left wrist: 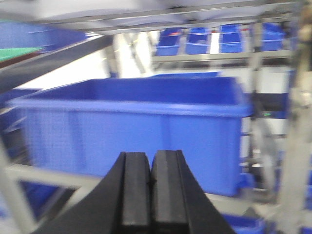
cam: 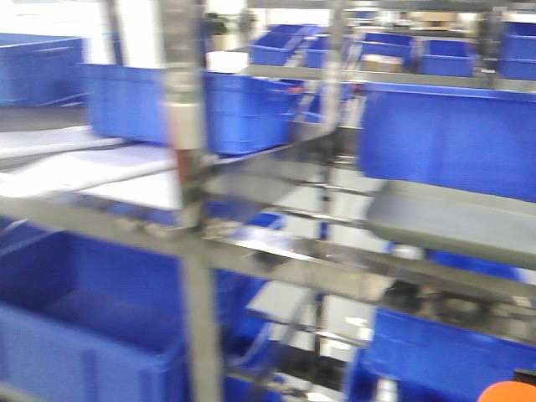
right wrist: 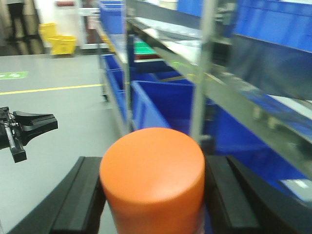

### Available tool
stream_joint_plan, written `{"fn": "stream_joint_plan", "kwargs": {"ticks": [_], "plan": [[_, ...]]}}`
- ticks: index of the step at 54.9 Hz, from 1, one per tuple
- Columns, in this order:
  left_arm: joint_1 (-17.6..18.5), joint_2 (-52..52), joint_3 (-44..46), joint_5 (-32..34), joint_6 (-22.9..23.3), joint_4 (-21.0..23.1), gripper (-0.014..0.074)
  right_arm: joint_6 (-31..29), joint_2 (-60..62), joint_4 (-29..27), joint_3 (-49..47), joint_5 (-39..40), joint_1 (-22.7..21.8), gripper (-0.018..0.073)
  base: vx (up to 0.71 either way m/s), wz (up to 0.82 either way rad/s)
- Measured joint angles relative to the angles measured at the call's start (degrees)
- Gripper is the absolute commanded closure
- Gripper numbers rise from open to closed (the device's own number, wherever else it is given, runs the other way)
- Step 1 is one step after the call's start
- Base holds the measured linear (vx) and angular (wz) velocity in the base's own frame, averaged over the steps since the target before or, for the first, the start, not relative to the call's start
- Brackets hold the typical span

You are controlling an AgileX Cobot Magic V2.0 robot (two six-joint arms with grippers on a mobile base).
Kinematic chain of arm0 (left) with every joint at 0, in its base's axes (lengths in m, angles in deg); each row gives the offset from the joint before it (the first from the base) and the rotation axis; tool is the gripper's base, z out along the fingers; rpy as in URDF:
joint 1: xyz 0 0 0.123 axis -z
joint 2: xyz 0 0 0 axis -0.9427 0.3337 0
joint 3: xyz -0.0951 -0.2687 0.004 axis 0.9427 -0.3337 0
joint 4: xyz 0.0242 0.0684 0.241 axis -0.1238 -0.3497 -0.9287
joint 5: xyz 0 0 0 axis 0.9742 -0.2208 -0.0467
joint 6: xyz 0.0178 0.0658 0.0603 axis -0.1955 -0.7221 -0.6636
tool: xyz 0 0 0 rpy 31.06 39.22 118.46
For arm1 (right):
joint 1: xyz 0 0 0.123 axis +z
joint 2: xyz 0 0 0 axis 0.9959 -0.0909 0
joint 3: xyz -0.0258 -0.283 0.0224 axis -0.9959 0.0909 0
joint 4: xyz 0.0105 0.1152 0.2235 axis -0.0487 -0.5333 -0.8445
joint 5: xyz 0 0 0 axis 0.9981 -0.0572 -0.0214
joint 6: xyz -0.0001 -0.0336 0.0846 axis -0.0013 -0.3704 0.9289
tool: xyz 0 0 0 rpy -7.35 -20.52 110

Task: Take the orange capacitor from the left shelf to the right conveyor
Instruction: 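Drive the base to the round green conveyor holding the cylinder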

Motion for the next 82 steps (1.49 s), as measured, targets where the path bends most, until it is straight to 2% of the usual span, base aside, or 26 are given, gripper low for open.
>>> {"fn": "stream_joint_plan", "kwargs": {"ticks": [82], "plan": [[0.0,0.0,0.0,0.0,0.0,0.0,0.0602,0.0,0.0,-0.06,0.0,0.0,0.0,0.0232,-0.04,0.49]]}}
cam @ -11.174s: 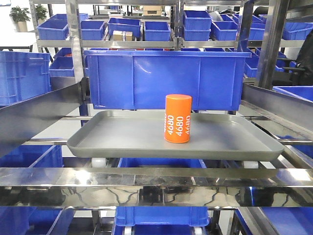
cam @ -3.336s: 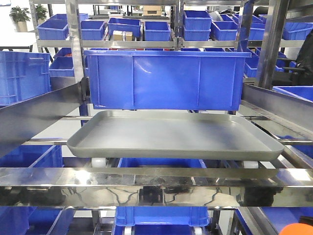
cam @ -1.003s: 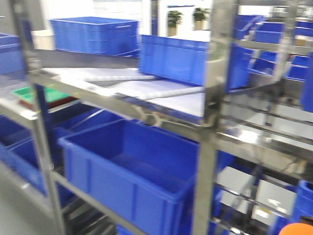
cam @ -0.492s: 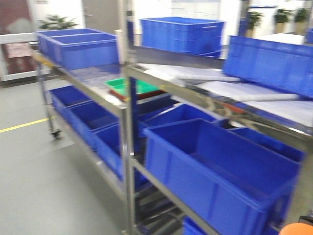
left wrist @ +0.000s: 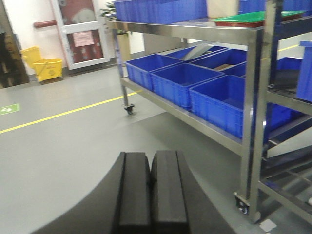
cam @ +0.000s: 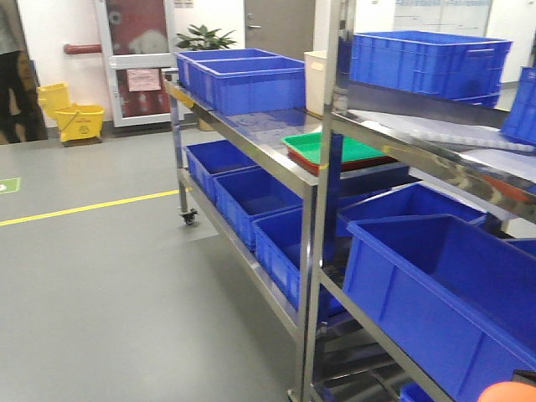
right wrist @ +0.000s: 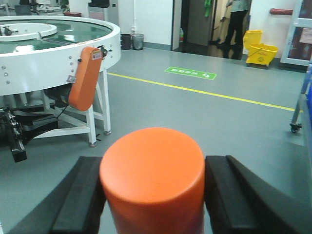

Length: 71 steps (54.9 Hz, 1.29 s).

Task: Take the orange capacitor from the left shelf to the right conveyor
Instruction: 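Drive the base to the round green conveyor holding the cylinder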

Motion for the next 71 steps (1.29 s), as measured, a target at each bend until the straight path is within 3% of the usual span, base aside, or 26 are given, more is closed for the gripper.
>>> {"fn": "stream_joint_plan", "kwargs": {"ticks": [71], "plan": [[0.0,0.0,0.0,0.0,0.0,0.0,0.0602,0.0,0.0,0.0,0.0,0.0,0.0,0.0232,0.08,0.32]]}}
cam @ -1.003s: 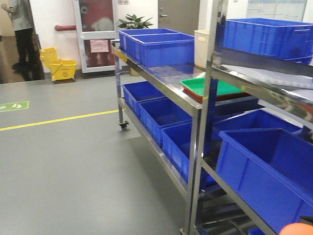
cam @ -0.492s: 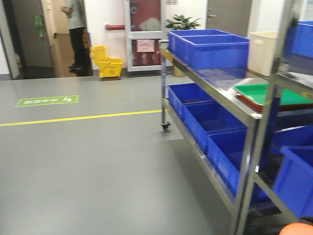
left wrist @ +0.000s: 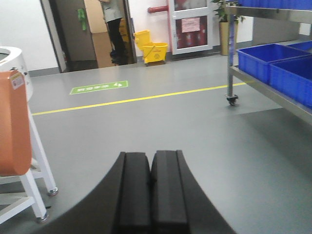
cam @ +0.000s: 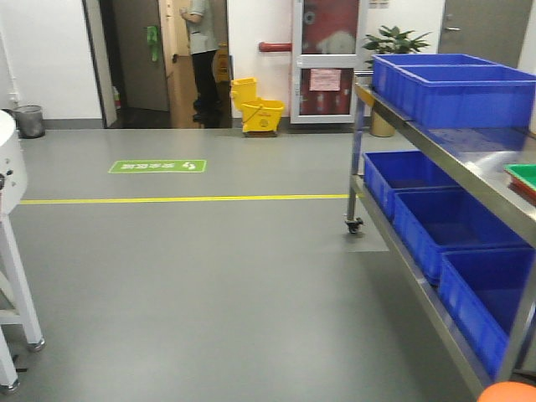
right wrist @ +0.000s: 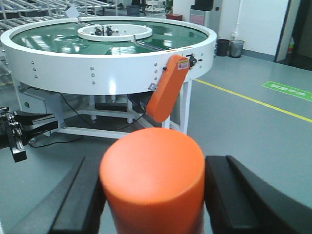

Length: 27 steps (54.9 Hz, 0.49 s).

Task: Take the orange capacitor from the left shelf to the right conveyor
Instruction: 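Drive the base to the round green conveyor holding the cylinder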

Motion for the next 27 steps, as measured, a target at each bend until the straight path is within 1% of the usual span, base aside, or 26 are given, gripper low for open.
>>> {"fn": "stream_joint_plan", "kwargs": {"ticks": [11,27], "plan": [[0.0,0.0,0.0,0.0,0.0,0.0,0.0602,0.0,0.0,0.0,0.0,0.0,0.0,0.0232,0.2,0.17],[0.0,0.0,0.0,-0.01,0.0,0.0,0.0602,0.0,0.0,0.05,0.07,0.0,0.0,0.0232,0.28,0.02]]}}
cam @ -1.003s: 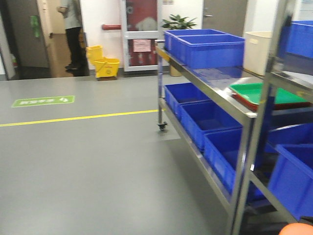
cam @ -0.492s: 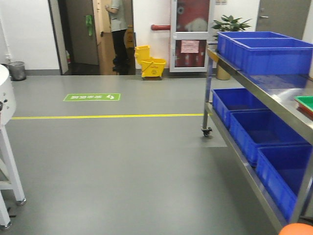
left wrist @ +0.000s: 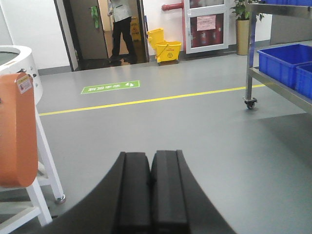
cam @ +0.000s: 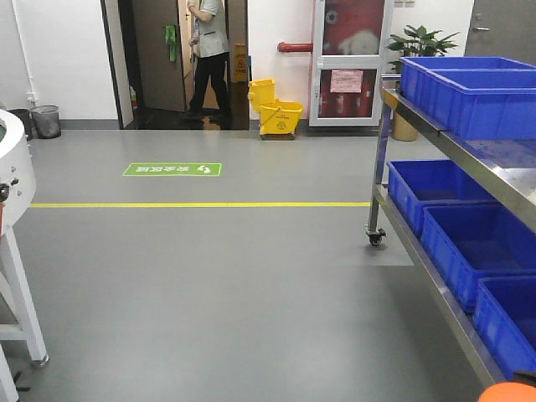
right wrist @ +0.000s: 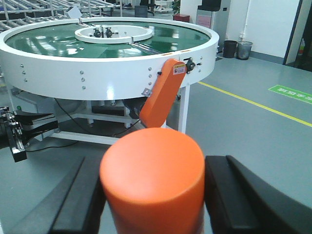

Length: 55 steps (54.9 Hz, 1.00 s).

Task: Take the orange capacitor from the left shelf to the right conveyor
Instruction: 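Drive the base to the round green conveyor holding the cylinder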

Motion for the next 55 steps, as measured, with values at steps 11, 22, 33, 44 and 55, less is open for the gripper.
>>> {"fn": "stream_joint_plan", "kwargs": {"ticks": [11,22,33,44,55], "plan": [[0.0,-0.02,0.0,-0.04,0.0,0.0,0.0602,0.0,0.0,-0.01,0.0,0.0,0.0,0.0232,0.33,0.06],[0.0,-0.02,0.0,-0.04,0.0,0.0,0.0602,0.0,0.0,-0.07,0.0,-0.05,0.0,0.0232,0.34,0.21],[0.0,-0.02,0.0,-0.04,0.0,0.0,0.0602,0.0,0.0,-0.07,0.0,-0.05,0.0,0.0232,0.32,0.38],[0.0,-0.02,0.0,-0.04,0.0,0.0,0.0602,0.0,0.0,-0.07,0.0,-0.05,0.0,0.0232,0.29,0.46],[0.0,-0.02,0.0,-0.04,0.0,0.0,0.0602,0.0,0.0,-0.07,0.0,-0.05,0.0,0.0232,0.26,0.45]]}}
